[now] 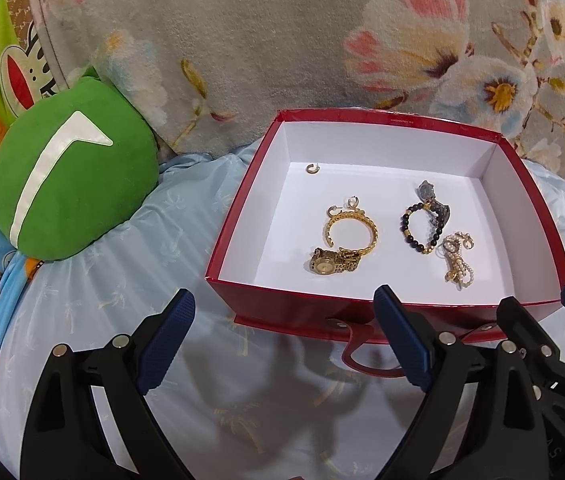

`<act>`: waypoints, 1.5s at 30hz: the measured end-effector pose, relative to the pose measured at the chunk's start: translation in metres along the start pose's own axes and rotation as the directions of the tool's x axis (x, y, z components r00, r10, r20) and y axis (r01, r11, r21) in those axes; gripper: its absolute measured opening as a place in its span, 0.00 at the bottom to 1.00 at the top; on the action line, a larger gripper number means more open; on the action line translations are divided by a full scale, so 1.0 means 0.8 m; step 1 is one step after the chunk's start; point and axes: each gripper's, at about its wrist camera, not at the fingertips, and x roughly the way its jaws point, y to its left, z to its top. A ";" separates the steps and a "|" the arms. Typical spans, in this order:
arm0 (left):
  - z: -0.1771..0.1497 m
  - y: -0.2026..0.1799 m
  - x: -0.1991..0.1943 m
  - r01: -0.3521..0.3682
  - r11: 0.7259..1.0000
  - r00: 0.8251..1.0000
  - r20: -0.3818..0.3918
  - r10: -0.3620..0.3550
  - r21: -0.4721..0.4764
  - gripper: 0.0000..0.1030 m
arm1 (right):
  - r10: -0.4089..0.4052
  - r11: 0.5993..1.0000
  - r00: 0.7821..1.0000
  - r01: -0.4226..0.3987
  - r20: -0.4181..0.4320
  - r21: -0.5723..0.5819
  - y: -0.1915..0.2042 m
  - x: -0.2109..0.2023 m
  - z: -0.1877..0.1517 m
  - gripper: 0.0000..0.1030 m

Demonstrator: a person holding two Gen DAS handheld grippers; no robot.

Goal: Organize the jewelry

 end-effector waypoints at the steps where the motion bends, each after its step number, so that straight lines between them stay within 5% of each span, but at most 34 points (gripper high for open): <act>1: 0.000 0.000 -0.001 -0.001 1.000 1.000 0.001 0.001 -0.001 0.86 | 0.001 1.000 1.000 -0.001 0.001 0.001 0.000 -0.001 0.001 0.82; 45: 0.004 -0.001 -0.012 -0.014 1.000 1.000 0.012 0.014 -0.006 0.86 | 0.000 1.000 1.000 0.000 0.012 -0.003 -0.004 -0.013 0.005 0.82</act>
